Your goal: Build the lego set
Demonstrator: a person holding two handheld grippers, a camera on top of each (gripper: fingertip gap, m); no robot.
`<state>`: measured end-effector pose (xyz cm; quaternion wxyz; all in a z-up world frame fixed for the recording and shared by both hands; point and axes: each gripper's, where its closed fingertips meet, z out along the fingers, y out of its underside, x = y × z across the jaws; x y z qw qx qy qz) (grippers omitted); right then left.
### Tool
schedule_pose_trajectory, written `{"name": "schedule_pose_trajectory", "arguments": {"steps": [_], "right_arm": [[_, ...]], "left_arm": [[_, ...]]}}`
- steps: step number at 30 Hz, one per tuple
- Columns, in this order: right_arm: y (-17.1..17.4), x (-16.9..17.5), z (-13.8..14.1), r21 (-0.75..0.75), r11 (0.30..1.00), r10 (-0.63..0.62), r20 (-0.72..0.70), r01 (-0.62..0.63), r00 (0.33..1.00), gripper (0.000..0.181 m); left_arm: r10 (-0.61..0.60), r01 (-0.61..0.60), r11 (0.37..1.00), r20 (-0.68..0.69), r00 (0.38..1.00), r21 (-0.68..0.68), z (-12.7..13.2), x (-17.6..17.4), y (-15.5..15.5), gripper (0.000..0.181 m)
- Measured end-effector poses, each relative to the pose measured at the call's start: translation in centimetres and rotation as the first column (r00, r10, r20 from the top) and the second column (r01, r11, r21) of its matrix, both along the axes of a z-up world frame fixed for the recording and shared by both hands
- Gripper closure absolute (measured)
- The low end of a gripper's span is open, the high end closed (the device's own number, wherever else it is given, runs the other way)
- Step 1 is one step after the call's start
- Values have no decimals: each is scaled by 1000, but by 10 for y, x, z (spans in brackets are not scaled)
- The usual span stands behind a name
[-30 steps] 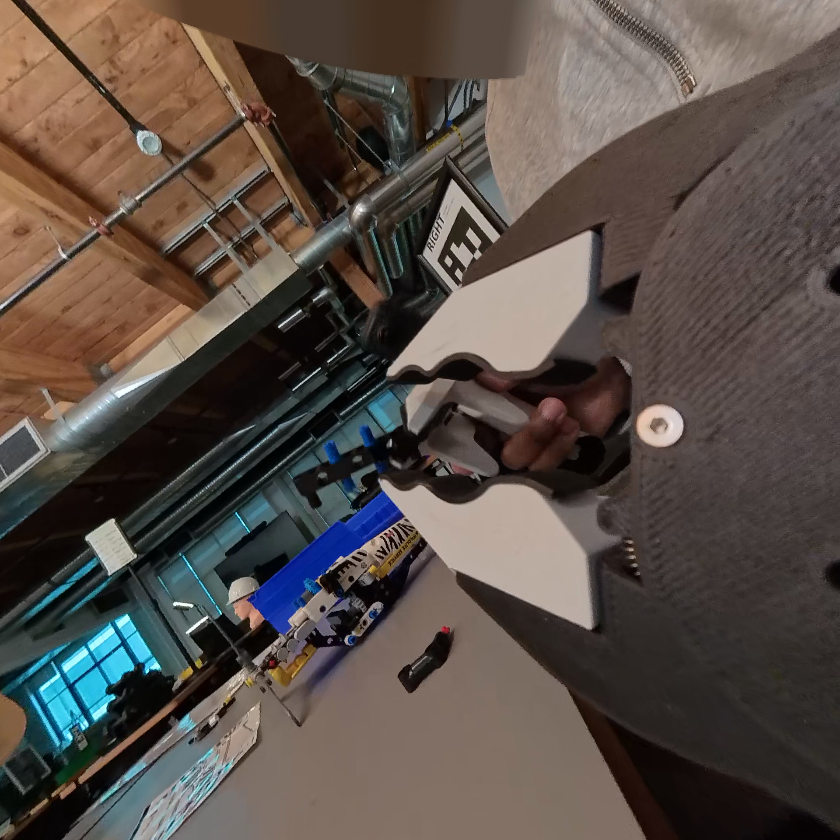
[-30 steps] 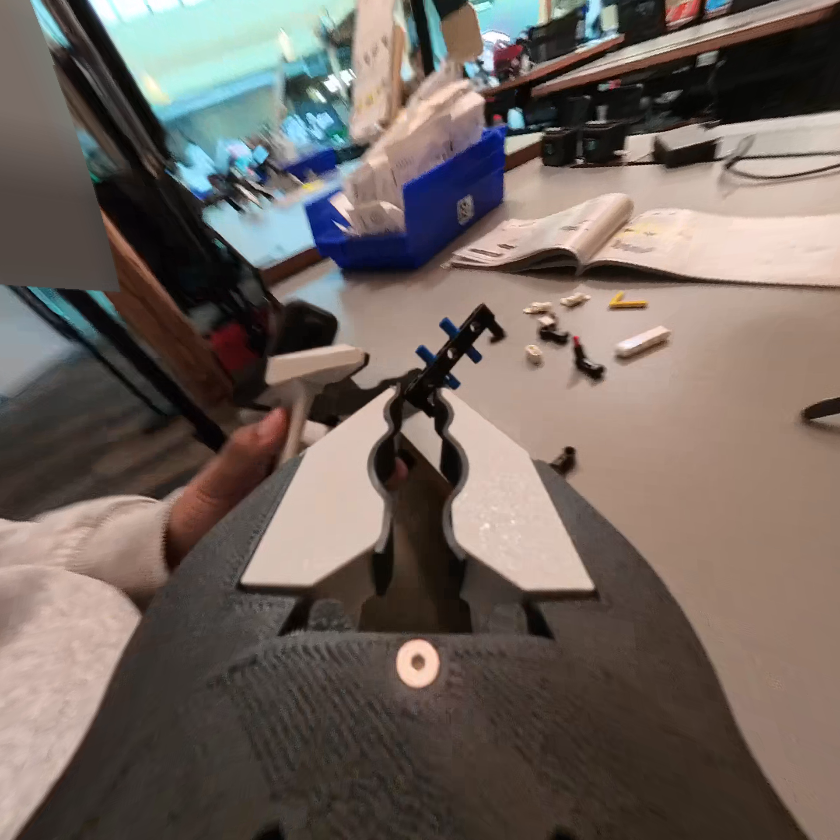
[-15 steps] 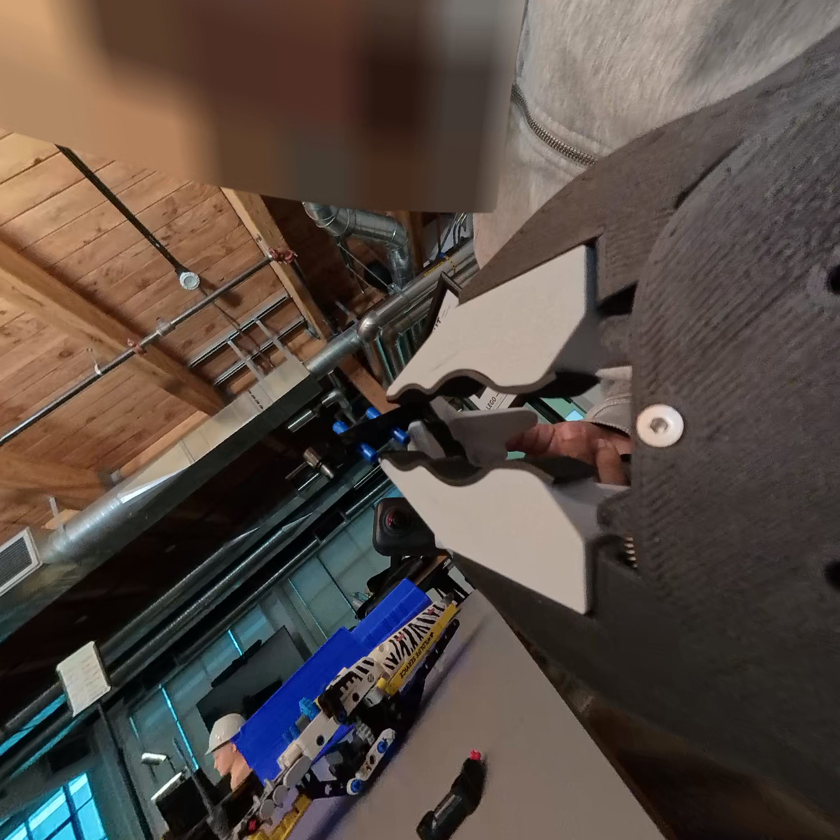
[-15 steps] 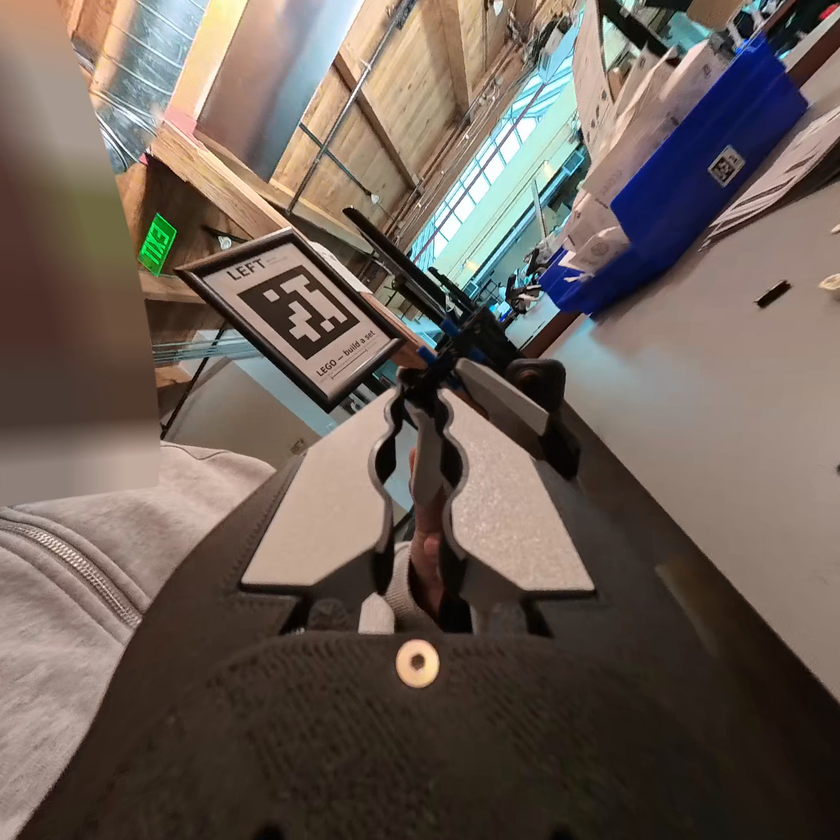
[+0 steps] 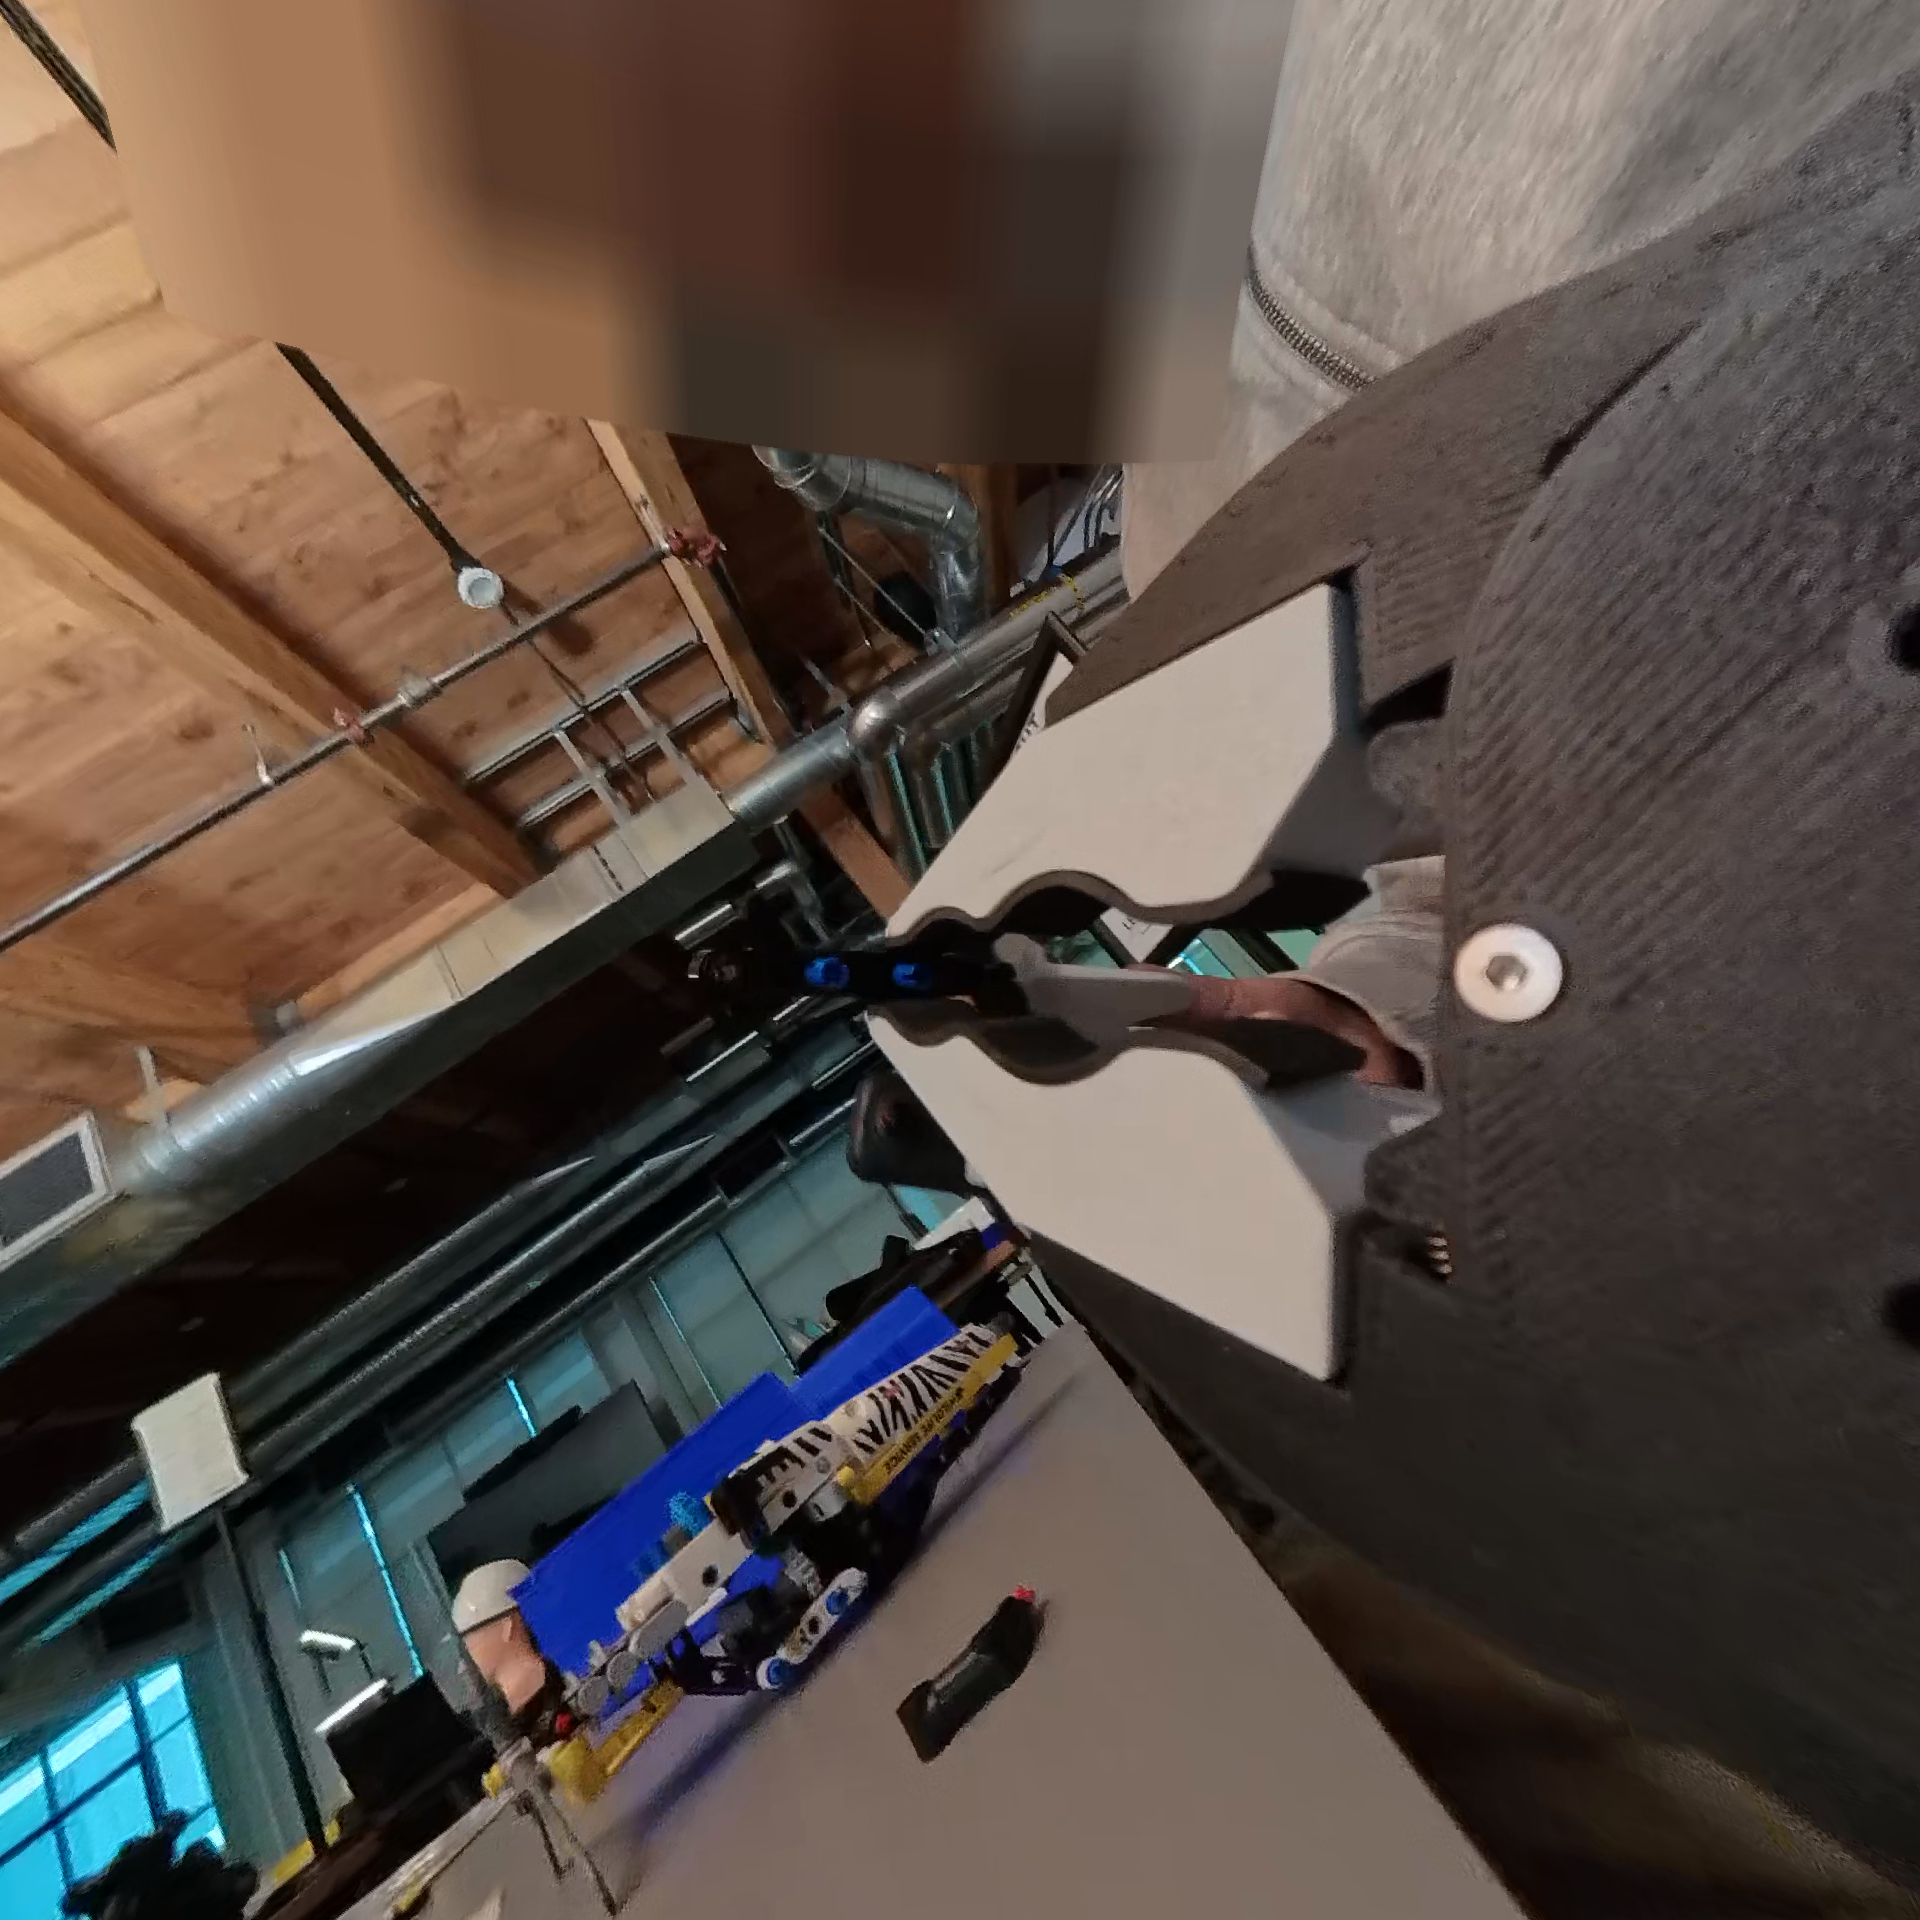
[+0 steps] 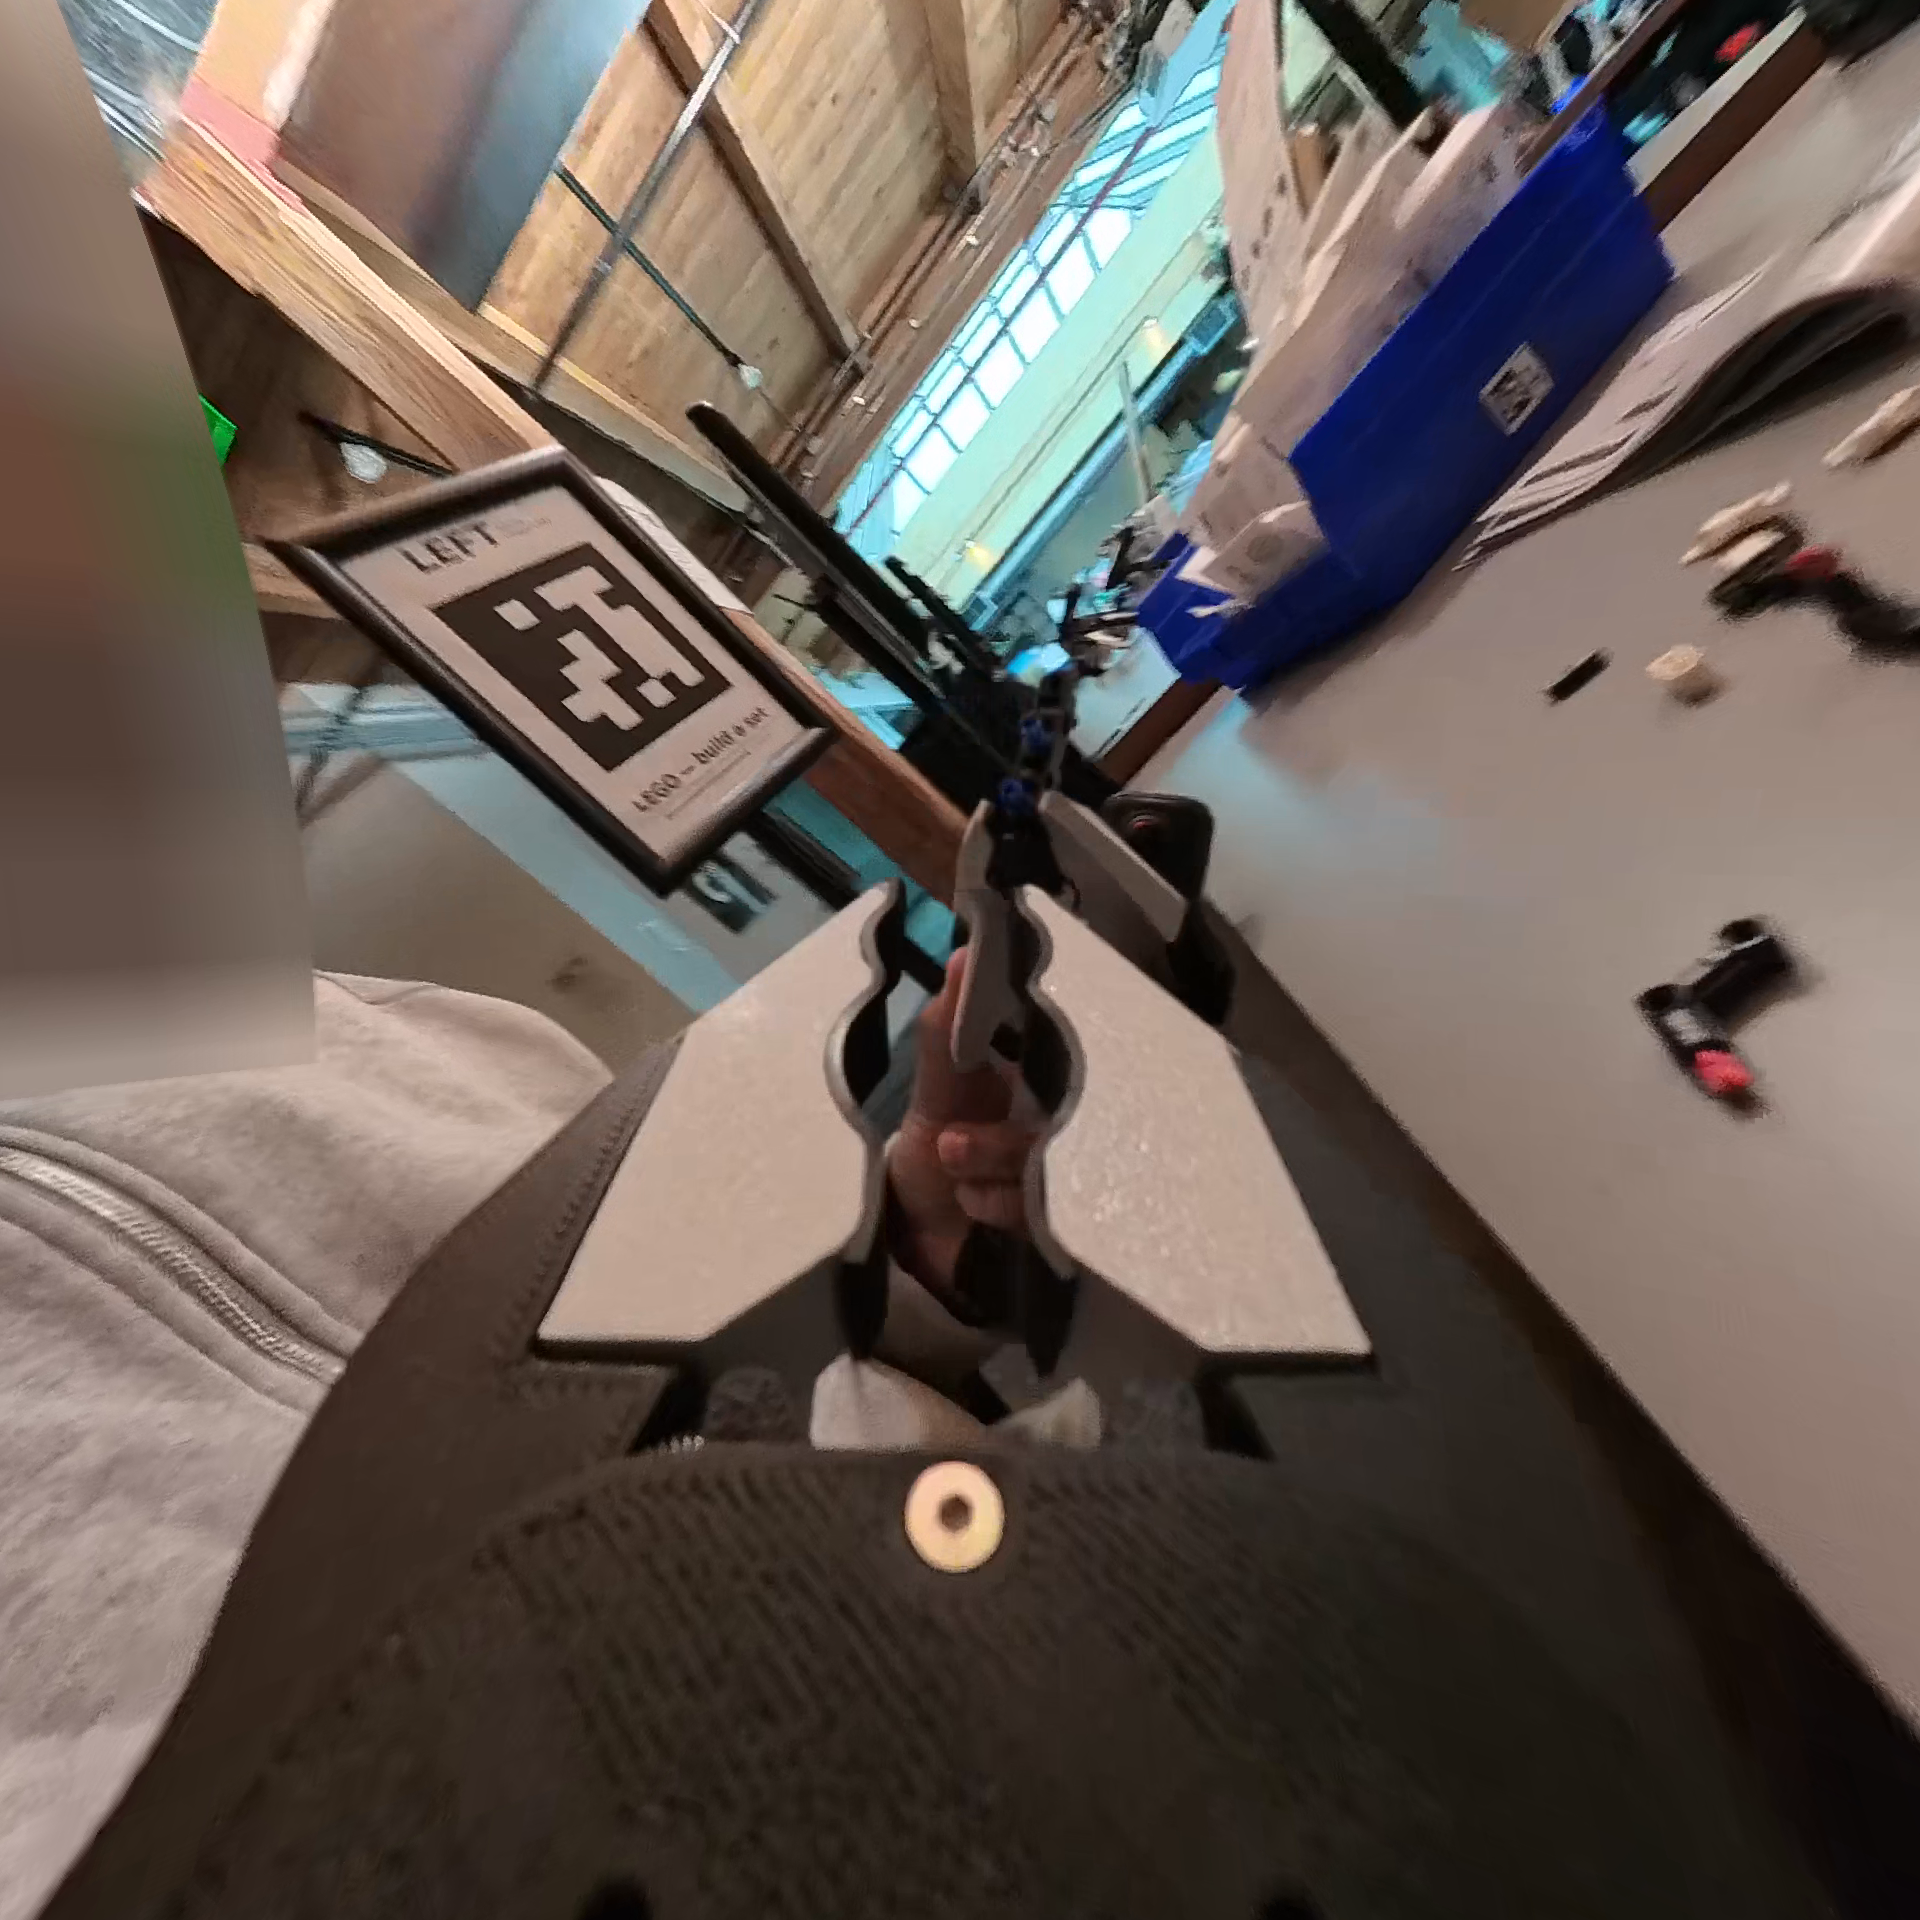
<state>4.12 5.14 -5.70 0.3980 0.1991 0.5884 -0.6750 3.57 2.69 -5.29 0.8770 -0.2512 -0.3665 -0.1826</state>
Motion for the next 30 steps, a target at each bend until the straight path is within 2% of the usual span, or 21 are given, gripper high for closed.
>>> {"name": "schedule_pose_trajectory", "arguments": {"steps": [3, 5, 7, 9, 11, 12, 19, 27, 30], "right_arm": [[7, -5, 7, 67, 995, -50, -250, 69, 967, 168], [7, -1, 11, 117, 988, -27, -487, 96, 873, 168], [7, 3, 11, 148, 980, 11, -710, 135, 705, 167], [5, 3, 9, 153, 972, 41, -863, 181, 504, 168], [4, 7, 4, 171, 969, 100, -931, 178, 351, 174], [3, 10, 1, 186, 970, 131, -942, 156, 310, 177], [7, 15, 0, 249, 965, 220, -938, 80, 266, 169], [13, 25, -8, 349, 937, 345, -913, -21, 218, 174], [15, 26, -11, 386, 922, 386, -906, -34, 173, 177]], "left_arm": [[-52, 53, 998, 35, 998, -30, -5, 0, 6, 175], [-112, 114, 993, 53, 992, -26, -5, 1, 12, 176], [-187, 189, 982, 62, 980, -25, -4, 5, 20, 176], [-259, 262, 965, 82, 962, -28, -6, 9, 29, 176], [-310, 314, 949, 75, 948, -39, -5, 15, 37, 176], [-311, 314, 948, 74, 948, -48, -5, 15, 39, 176], [-321, 325, 943, 70, 945, -74, -7, 19, 42, 175], [-375, 378, 917, 49, 926, -127, -6, 27, 51, 175], [-386, 391, 910, 64, 920, -136, -9, 28, 52, 176]]}}
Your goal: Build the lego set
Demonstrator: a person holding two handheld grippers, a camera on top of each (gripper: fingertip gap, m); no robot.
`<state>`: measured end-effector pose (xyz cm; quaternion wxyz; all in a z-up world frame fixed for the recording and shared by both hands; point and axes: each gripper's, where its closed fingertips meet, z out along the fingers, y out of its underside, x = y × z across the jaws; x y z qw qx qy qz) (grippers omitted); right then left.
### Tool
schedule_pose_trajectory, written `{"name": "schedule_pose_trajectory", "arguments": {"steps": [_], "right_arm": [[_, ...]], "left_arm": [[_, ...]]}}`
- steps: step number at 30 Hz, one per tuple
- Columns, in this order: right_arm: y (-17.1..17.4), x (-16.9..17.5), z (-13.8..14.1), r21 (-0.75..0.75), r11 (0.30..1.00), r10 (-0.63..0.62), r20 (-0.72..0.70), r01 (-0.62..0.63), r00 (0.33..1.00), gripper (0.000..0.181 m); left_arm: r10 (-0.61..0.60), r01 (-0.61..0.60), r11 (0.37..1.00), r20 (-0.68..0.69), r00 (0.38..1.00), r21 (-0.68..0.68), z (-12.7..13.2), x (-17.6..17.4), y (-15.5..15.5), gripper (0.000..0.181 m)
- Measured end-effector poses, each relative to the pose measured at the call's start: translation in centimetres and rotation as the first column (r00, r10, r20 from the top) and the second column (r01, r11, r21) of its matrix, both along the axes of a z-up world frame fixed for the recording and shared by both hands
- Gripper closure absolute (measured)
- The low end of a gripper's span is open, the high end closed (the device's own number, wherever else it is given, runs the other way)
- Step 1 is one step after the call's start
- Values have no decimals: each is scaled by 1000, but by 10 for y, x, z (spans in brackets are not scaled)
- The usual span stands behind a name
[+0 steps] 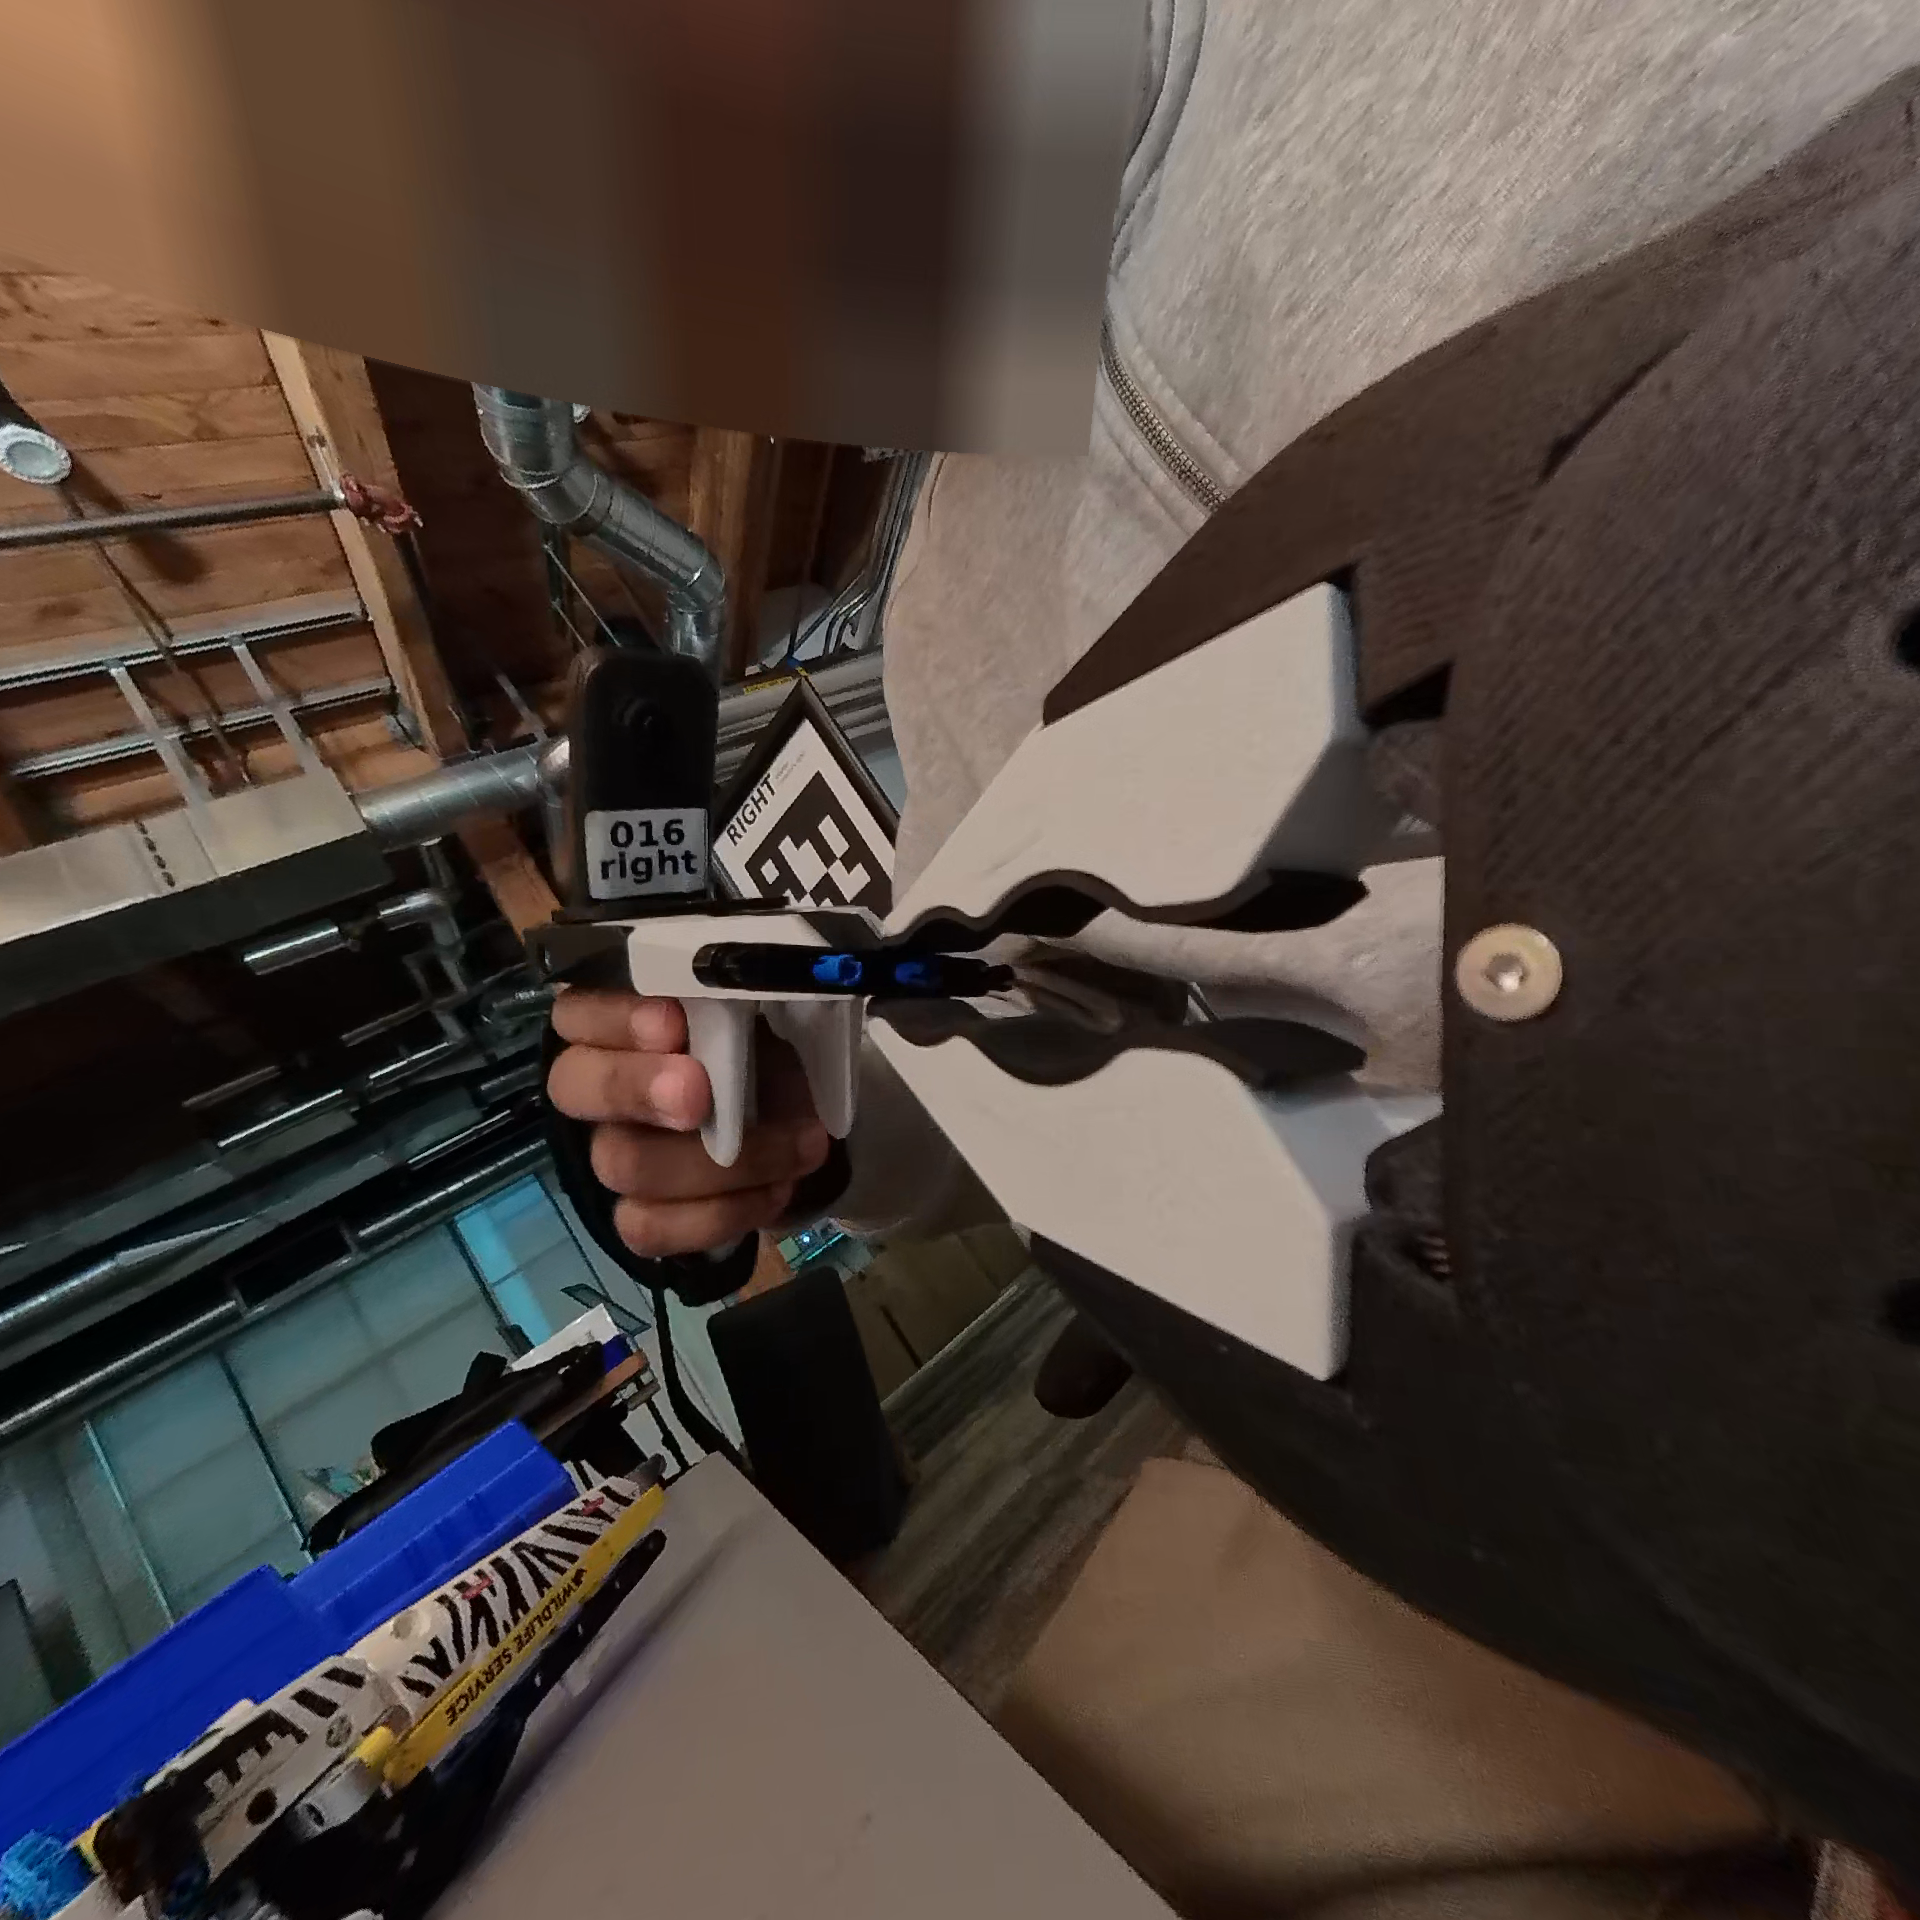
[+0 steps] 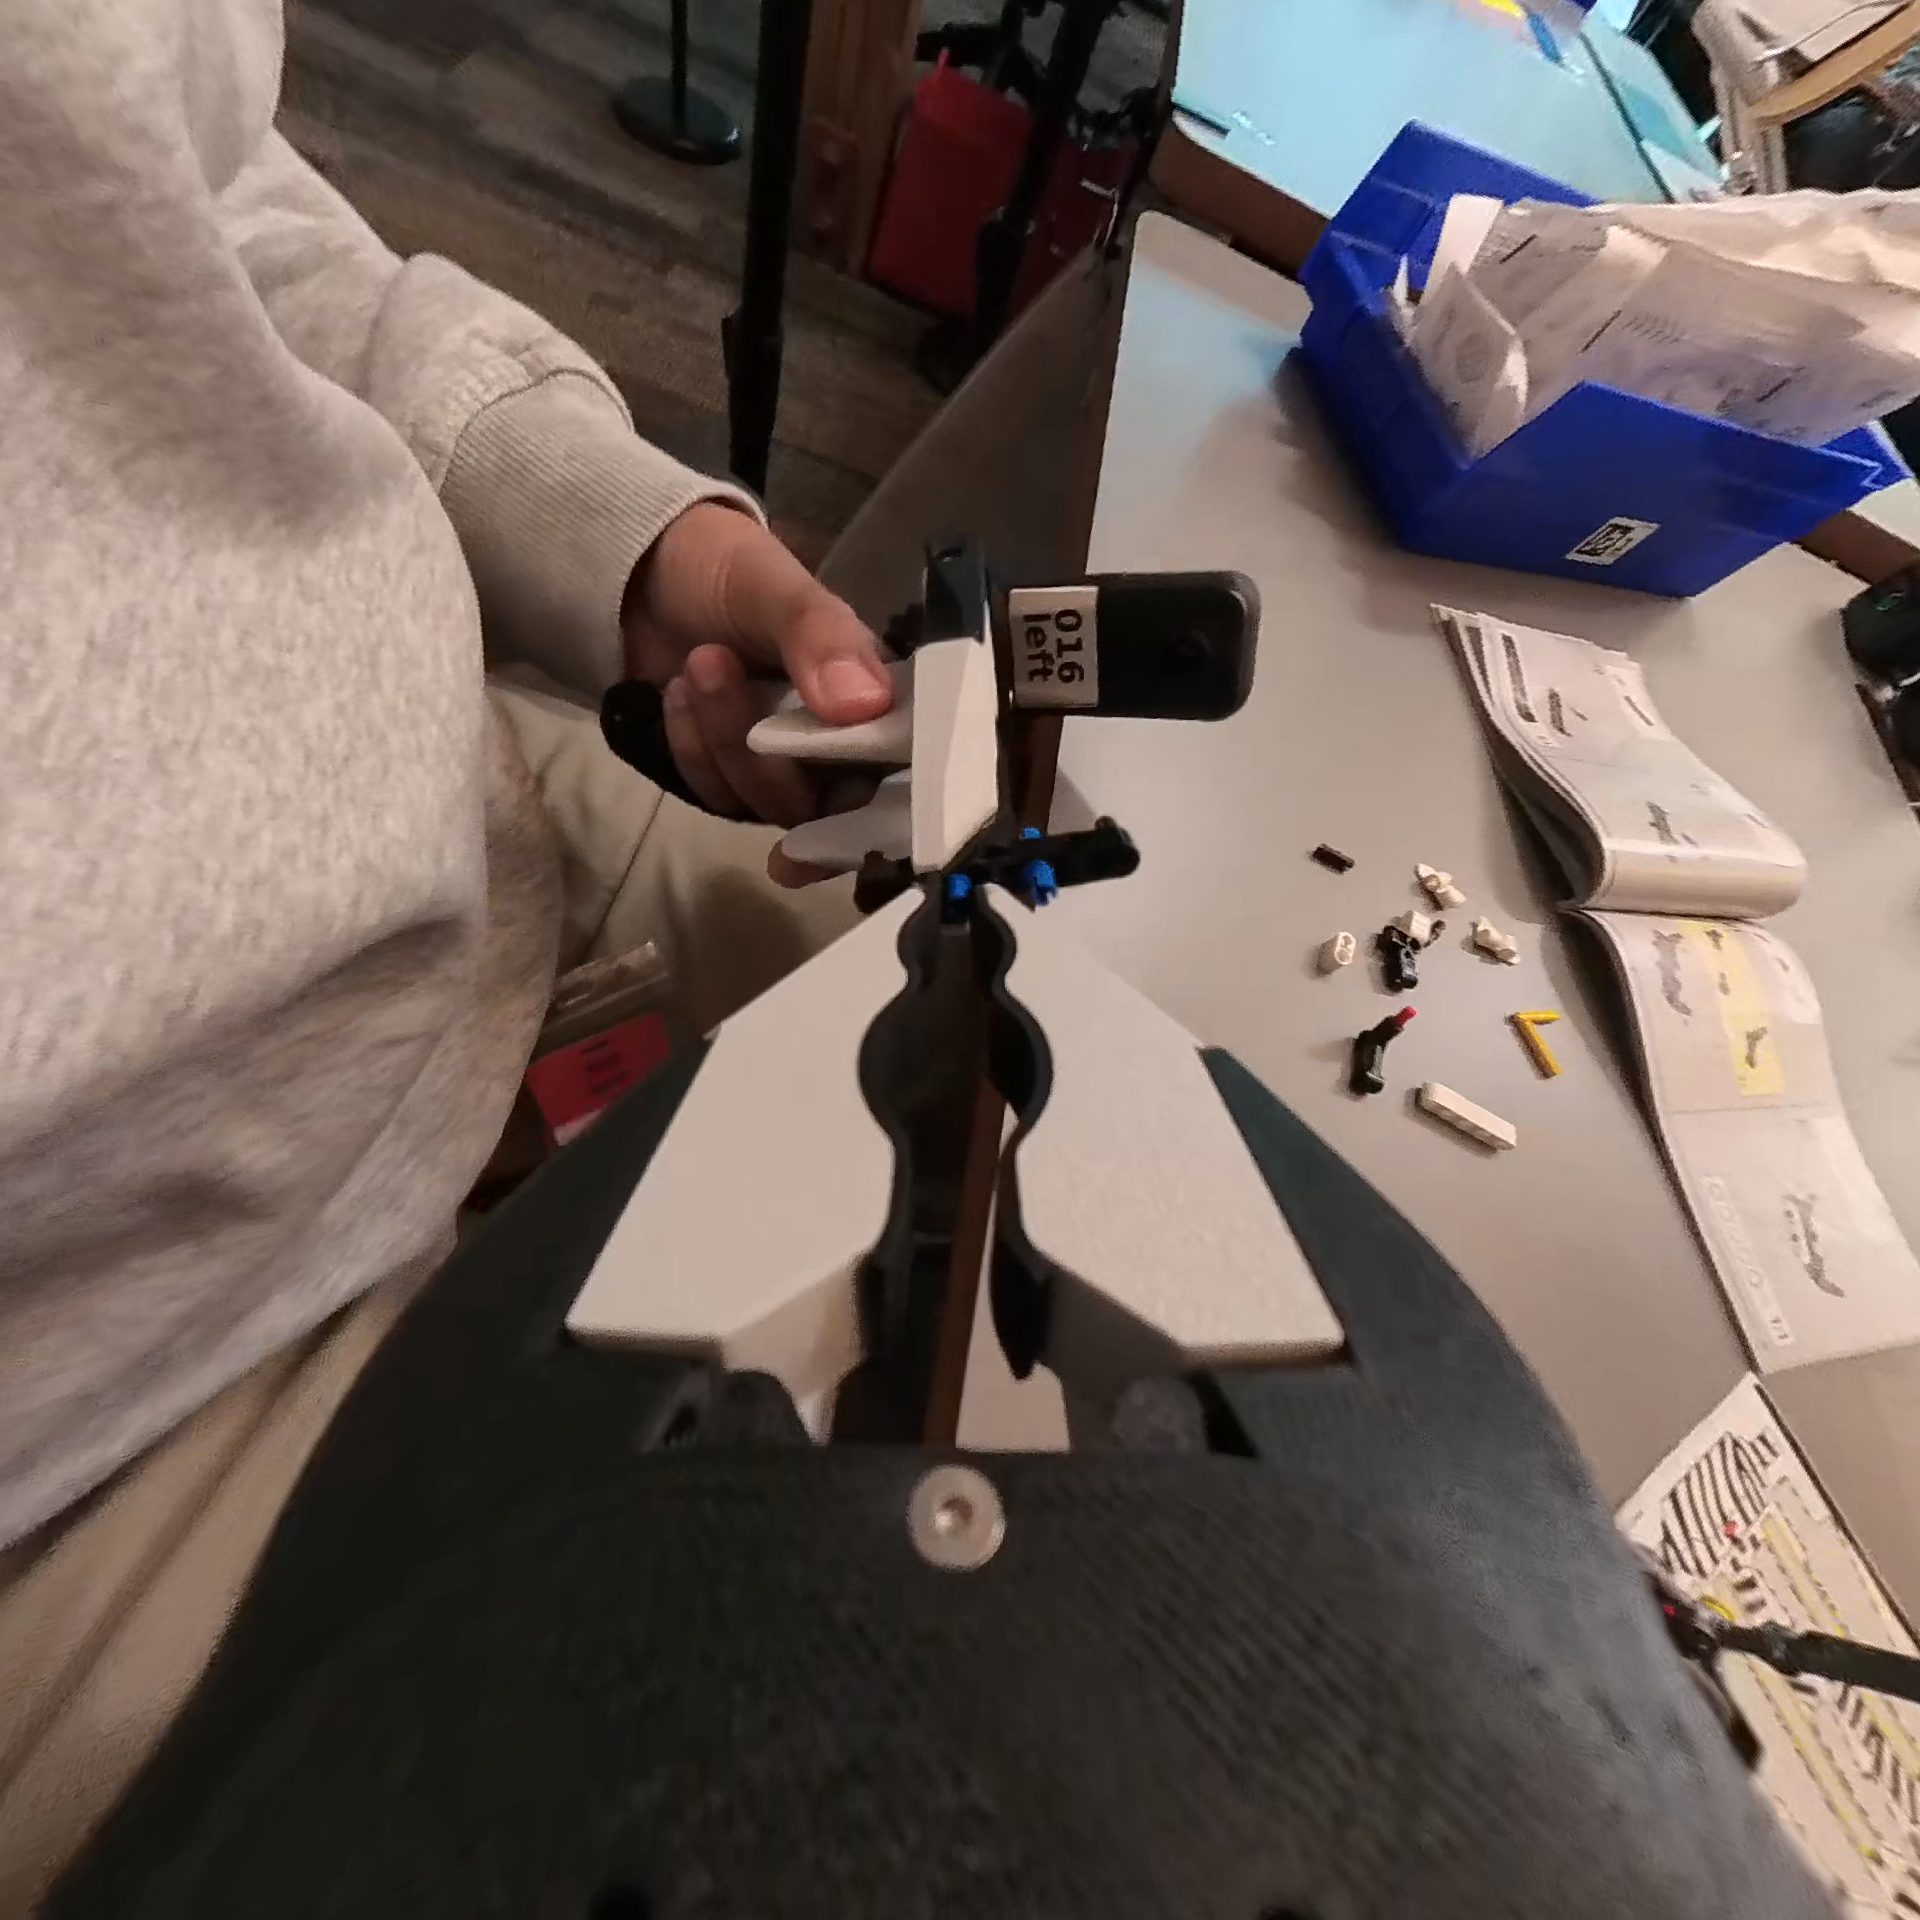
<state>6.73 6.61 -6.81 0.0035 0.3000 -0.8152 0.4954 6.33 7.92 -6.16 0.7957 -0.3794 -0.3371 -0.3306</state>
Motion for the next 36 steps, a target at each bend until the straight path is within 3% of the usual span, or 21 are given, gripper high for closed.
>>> {"name": "schedule_pose_trajectory", "arguments": {"steps": [5, 8, 12, 14, 16, 20, 23, 28, 36], "right_arm": [[-5, -6, 2, 13, 1000, -17, -13, 17, 1000, 178], [-13, -37, 6, 12, 988, -157, -19, 157, 987, 179], [-14, -93, -20, 244, 895, -383, -3, 372, 924, 179], [-17, -104, -33, 372, 844, -429, 32, 387, 903, 179], [-24, -103, -43, 448, 823, -410, 44, 349, 911, 179], [-27, -110, -67, 578, 746, -324, -118, 330, 939, 179], [-30, -104, -74, 666, 688, -290, -110, 287, 951, 179], [-31, -109, -77, 736, 605, -259, -177, 303, 949, 179], [-33, -109, -81, 785, 536, -235, -217, 312, 947, 180]], "left_arm": [[44, -44, 999, 2, 999, 24, 0, -5, -6, 174], [181, -180, 983, 26, 983, -33, -11, -20, -19, 142], [297, -297, 945, -21, 955, -138, -20, -23, -32, 140], [310, -311, 931, -40, 950, -189, -23, -22, -33, 141], [300, -303, 926, -47, 953, -227, -27, -19, -31, 142], [292, -297, 911, -58, 954, -286, -33, -18, -29, 146], [293, -296, 899, -60, 954, -321, -40, -20, -31, 147], [282, -279, 915, -31, 959, -290, -43, -21, -35, 149], [261, -258, 922, -29, 965, -291, -42, -19, -33, 151]]}}
